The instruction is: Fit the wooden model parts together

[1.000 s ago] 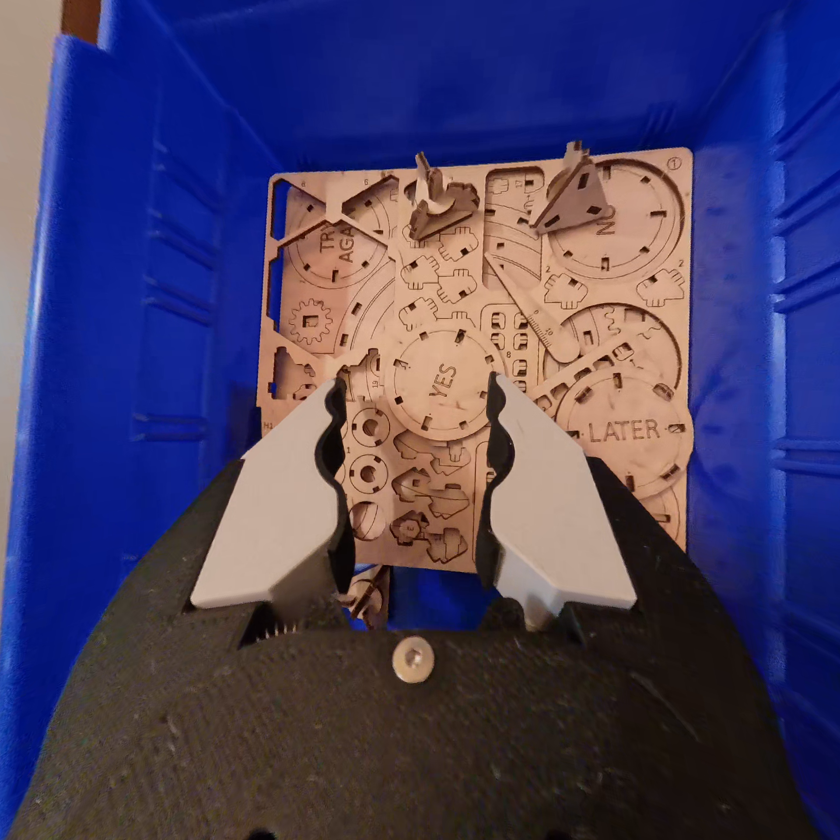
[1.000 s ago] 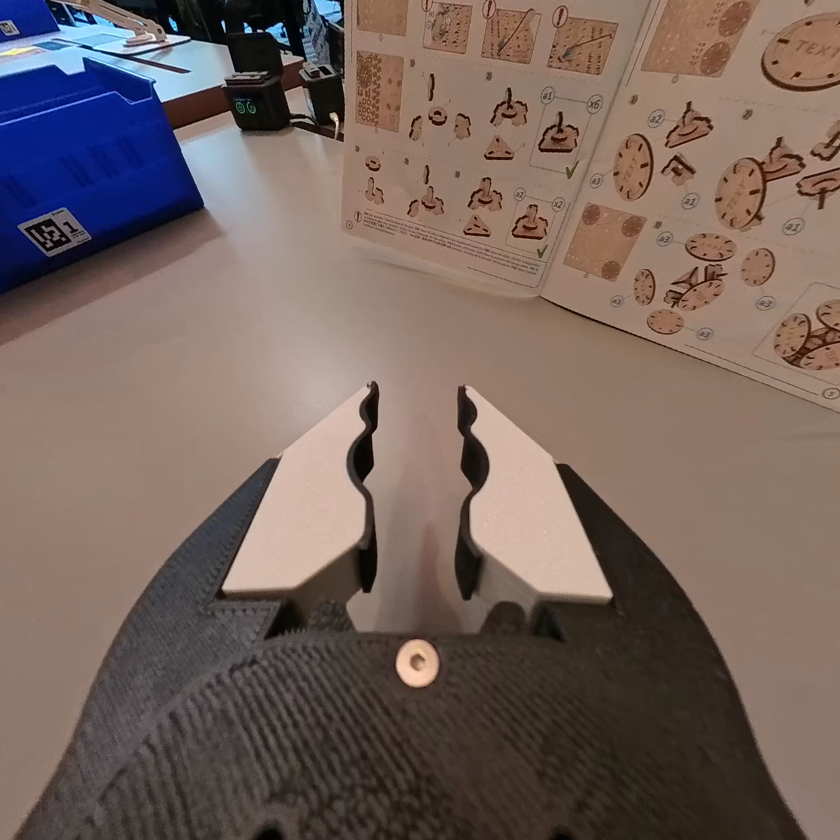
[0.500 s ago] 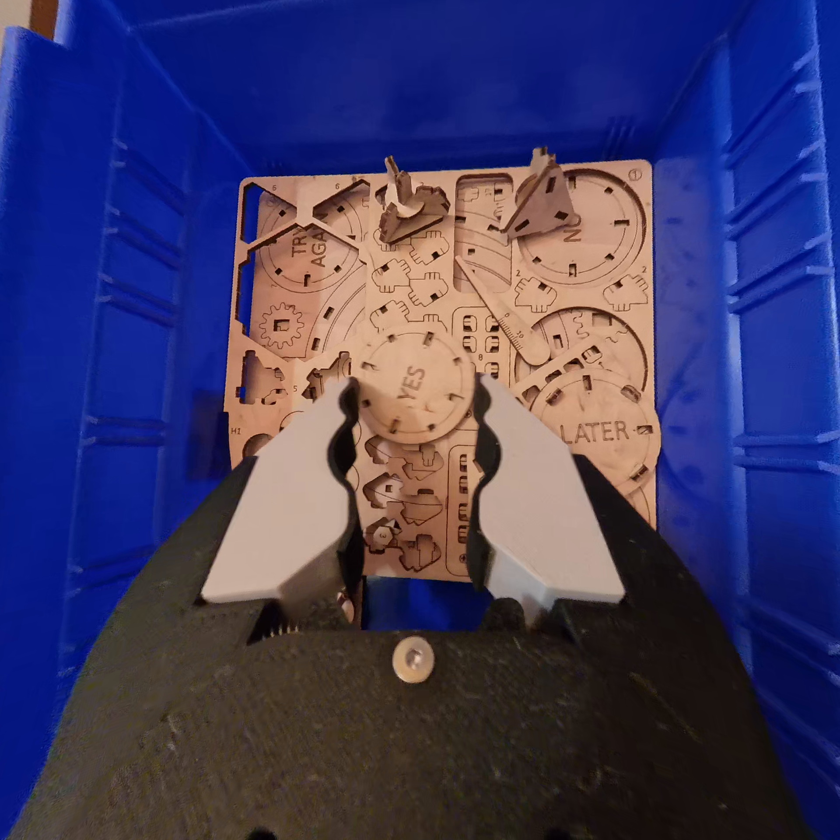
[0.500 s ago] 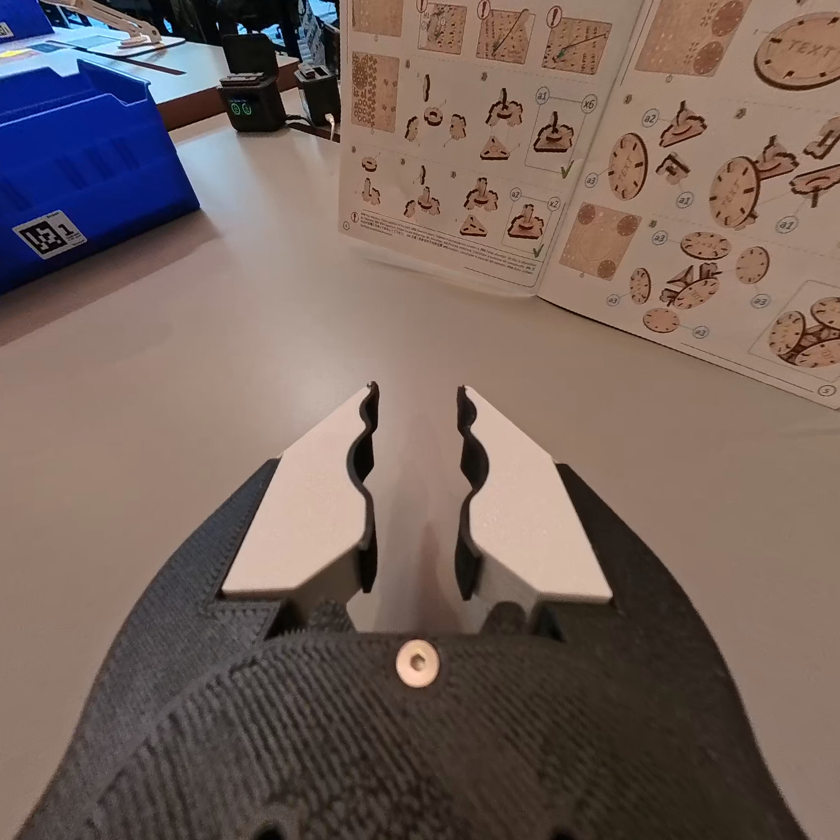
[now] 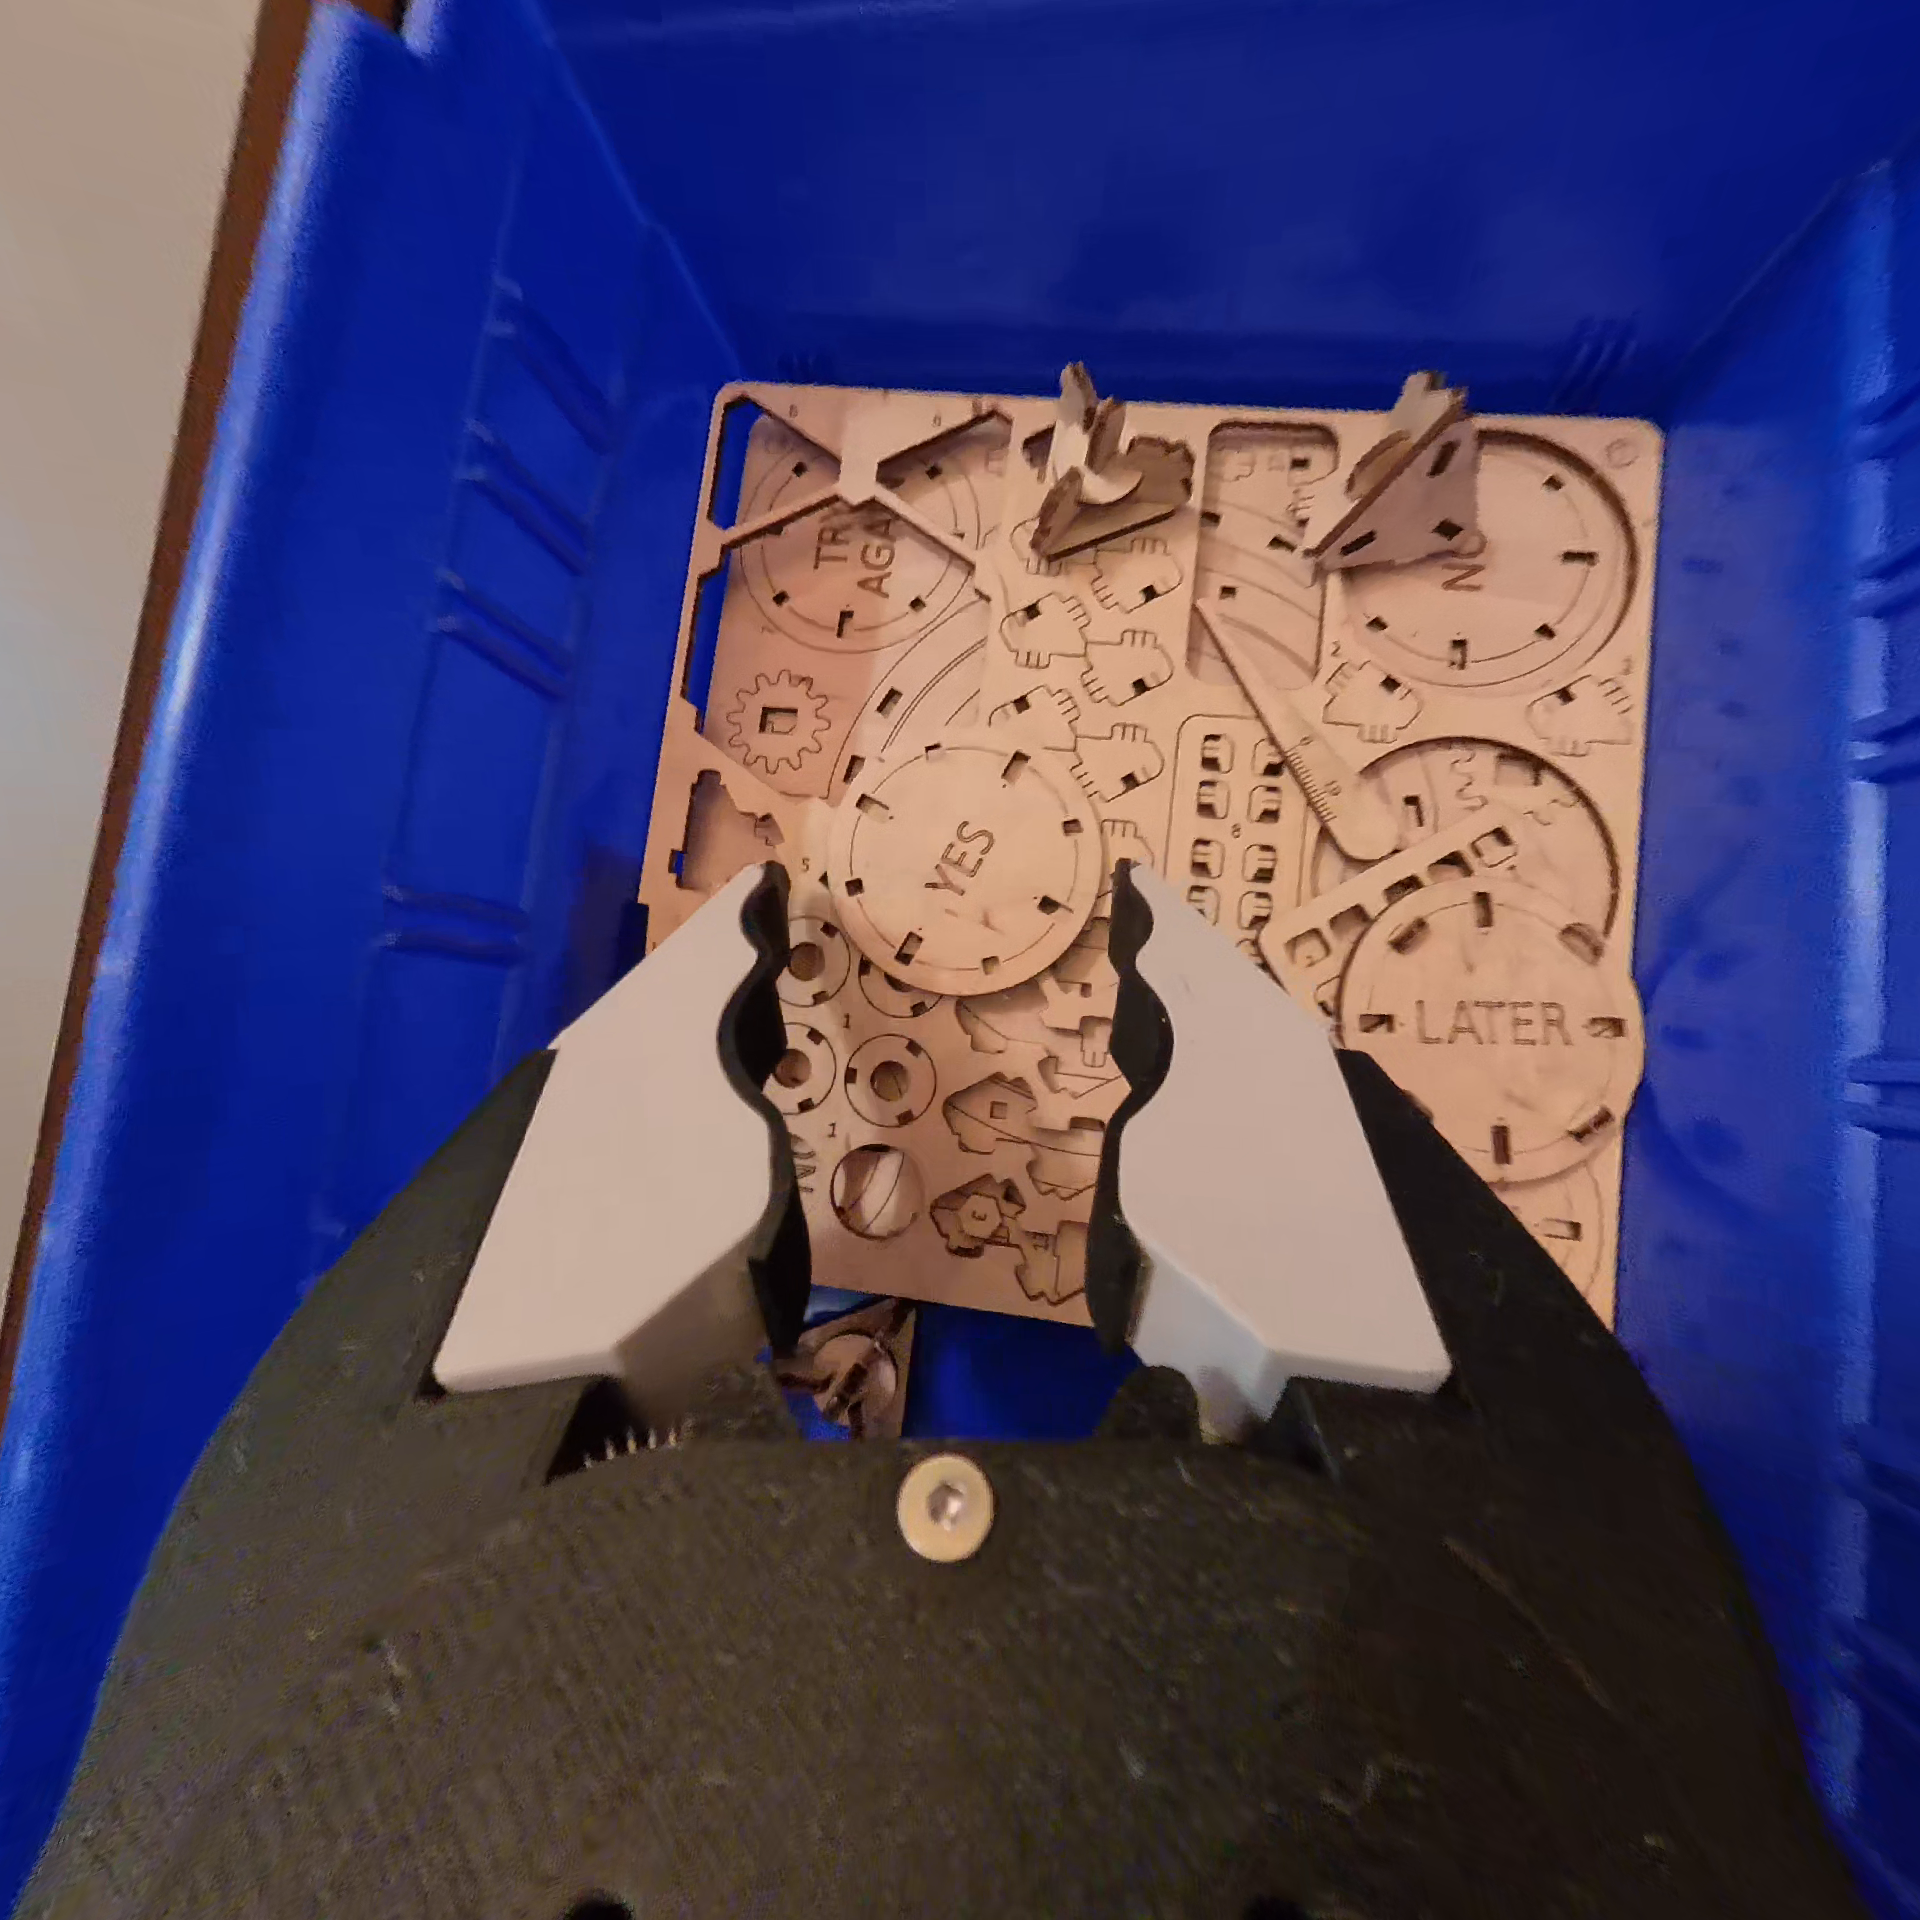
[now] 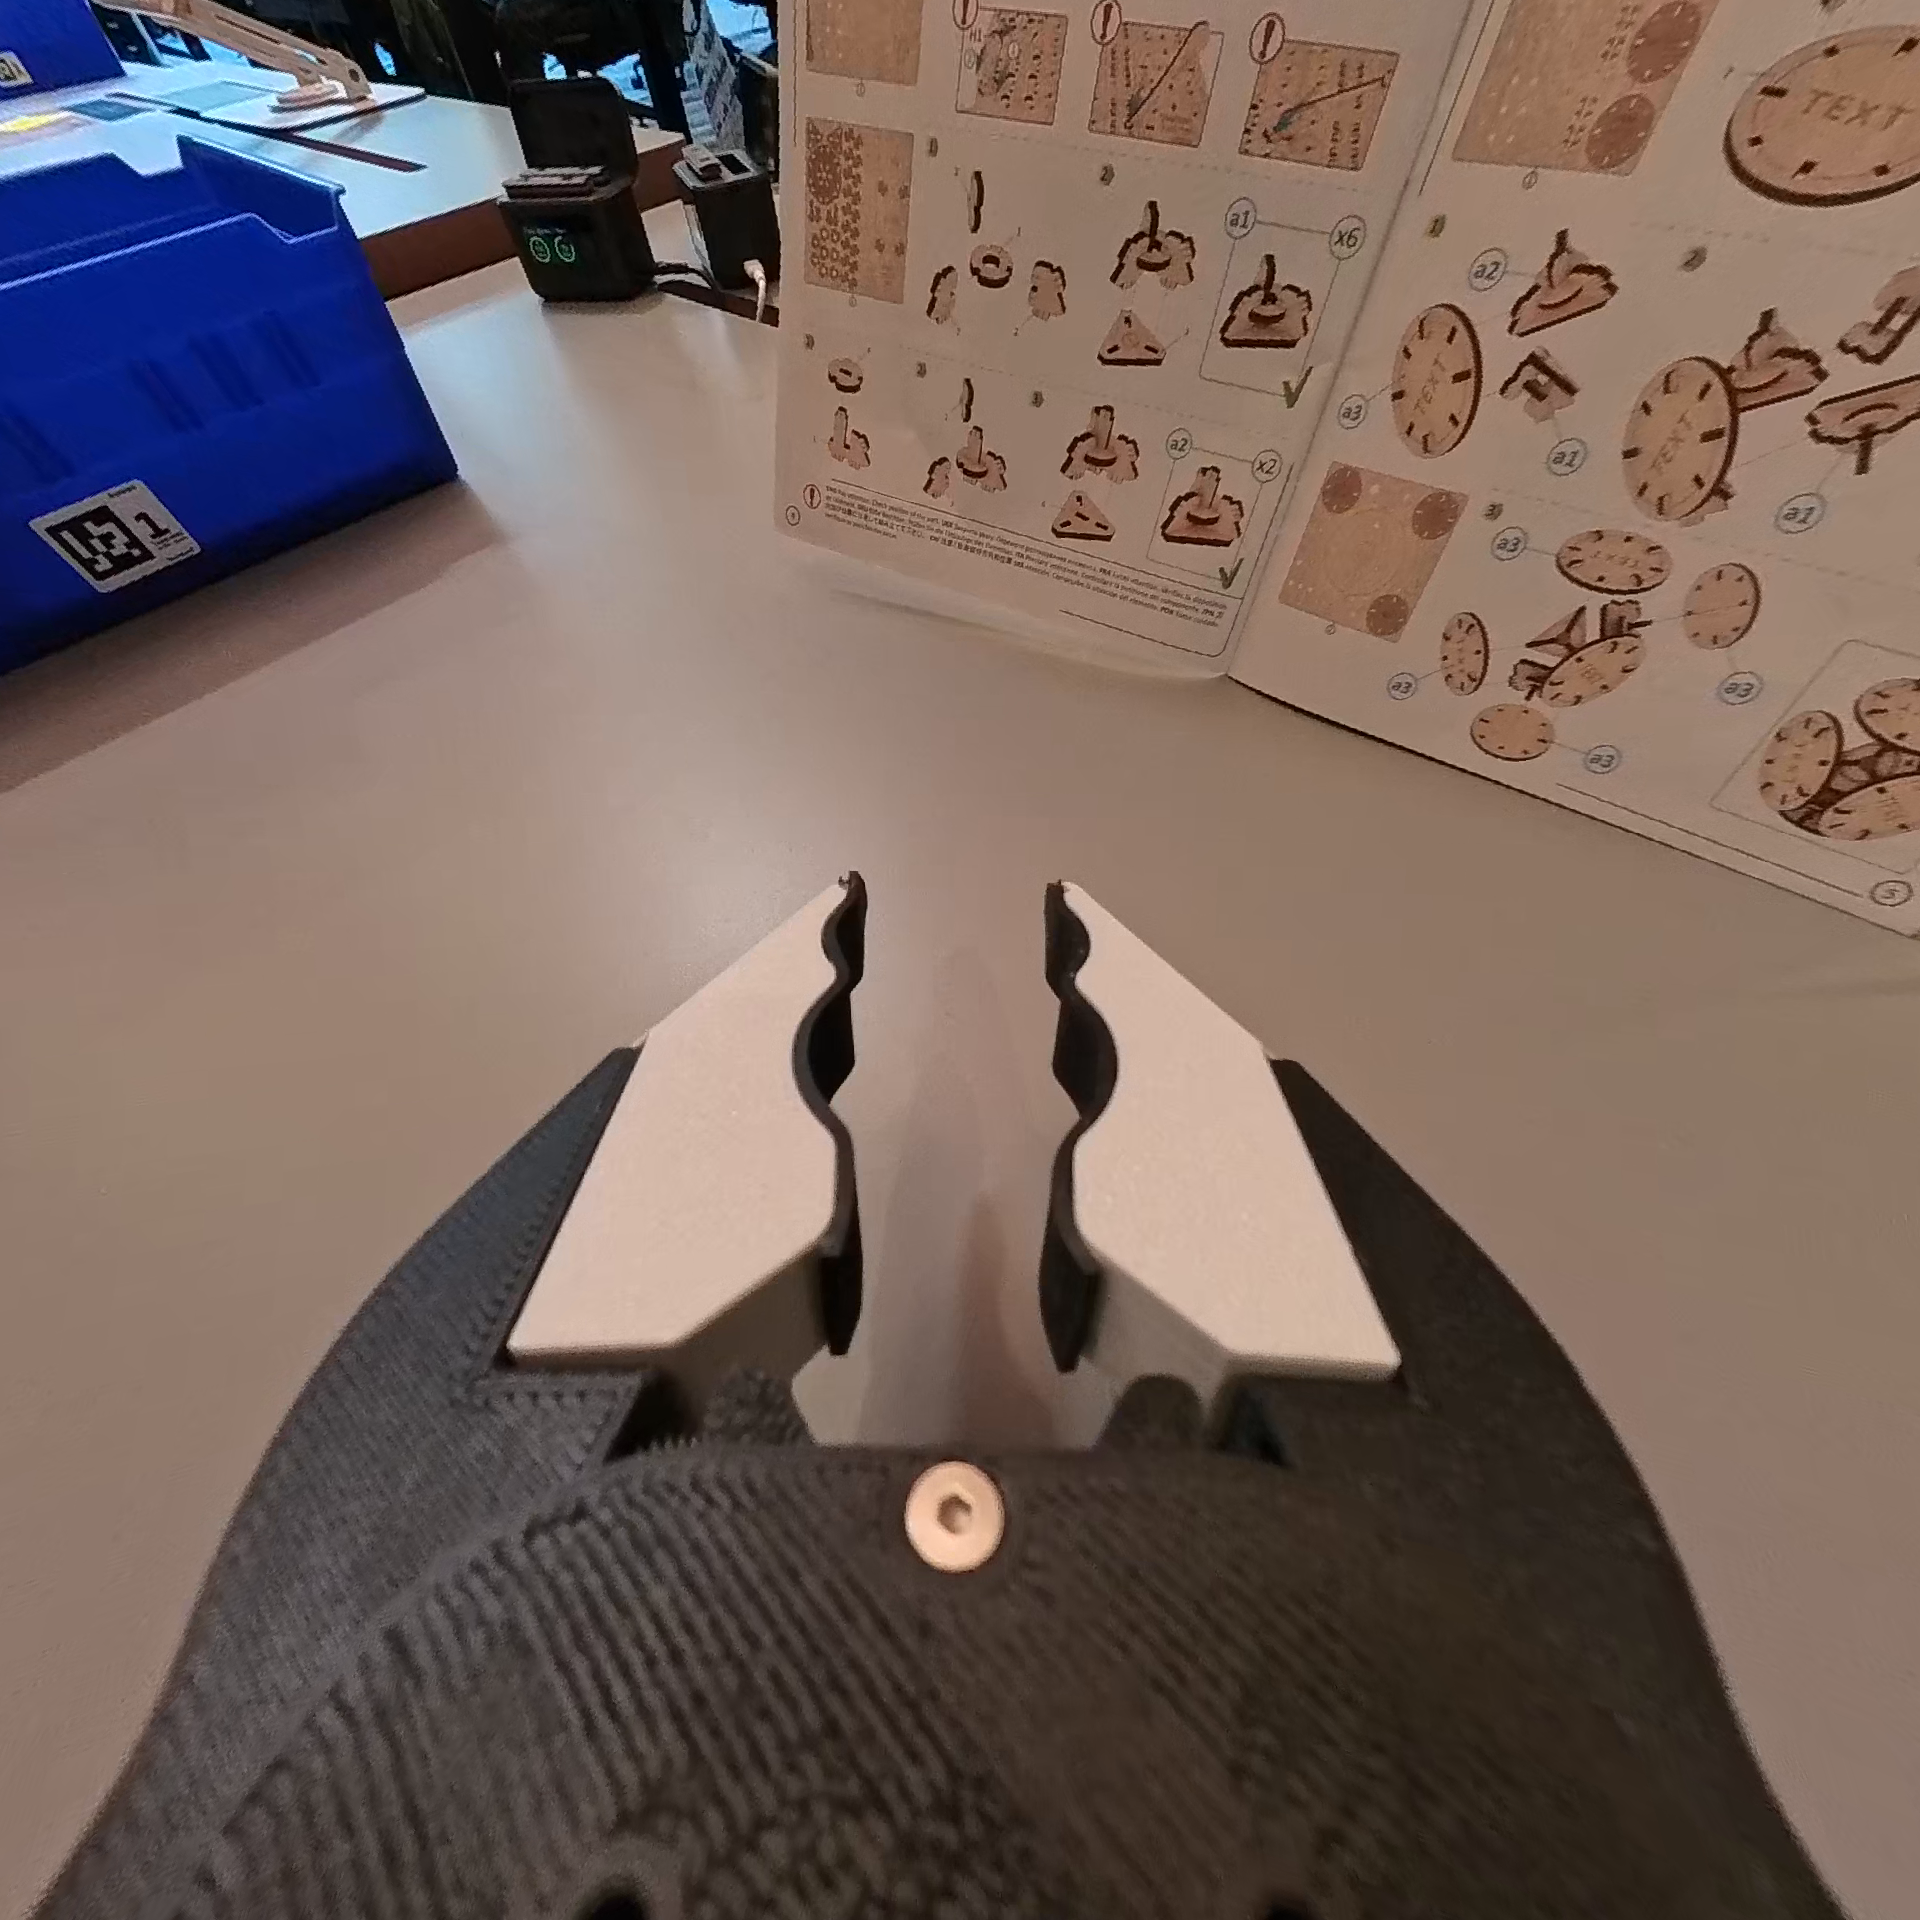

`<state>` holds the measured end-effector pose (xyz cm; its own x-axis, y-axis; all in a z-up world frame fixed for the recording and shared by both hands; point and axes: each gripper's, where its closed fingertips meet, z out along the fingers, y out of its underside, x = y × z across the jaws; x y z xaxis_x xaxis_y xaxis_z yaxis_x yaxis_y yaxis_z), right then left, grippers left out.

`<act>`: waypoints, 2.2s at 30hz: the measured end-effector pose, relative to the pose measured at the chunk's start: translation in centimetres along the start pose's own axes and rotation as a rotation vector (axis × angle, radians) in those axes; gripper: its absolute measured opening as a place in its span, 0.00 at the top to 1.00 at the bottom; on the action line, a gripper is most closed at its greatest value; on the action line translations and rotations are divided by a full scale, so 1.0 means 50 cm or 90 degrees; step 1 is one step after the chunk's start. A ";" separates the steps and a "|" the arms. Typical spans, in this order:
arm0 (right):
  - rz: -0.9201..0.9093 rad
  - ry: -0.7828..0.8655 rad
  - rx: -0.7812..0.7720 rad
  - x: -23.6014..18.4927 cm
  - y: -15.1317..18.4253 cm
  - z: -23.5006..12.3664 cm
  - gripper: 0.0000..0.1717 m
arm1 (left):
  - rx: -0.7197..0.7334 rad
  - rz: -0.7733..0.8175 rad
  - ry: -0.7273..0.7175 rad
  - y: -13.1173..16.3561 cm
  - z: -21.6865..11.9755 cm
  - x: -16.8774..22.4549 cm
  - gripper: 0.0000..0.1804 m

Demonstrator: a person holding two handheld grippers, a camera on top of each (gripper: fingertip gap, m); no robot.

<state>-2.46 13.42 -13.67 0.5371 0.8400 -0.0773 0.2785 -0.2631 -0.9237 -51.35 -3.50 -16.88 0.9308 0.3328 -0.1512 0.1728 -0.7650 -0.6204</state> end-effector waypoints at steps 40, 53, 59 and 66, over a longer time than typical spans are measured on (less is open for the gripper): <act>-0.032 -0.008 -0.015 -0.013 0.008 0.000 0.80 | 0.141 0.177 0.314 -0.060 -0.142 0.687 0.70; -0.015 -0.058 -0.035 -0.028 0.018 0.002 0.80 | 0.092 0.090 0.353 -0.001 -0.101 0.720 0.70; -0.031 -0.059 -0.044 -0.033 0.022 0.005 0.80 | 0.112 0.122 0.336 -0.001 -0.102 0.723 0.70; -0.020 -0.063 -0.042 -0.031 0.021 0.004 0.80 | 0.122 0.131 0.348 0.001 -0.111 0.732 0.70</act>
<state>-3.17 11.93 -14.61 0.4465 0.8903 -0.0892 0.3479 -0.2645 -0.8994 -15.48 5.59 -18.20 0.9782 -0.1811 0.1017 -0.0424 -0.6536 -0.7557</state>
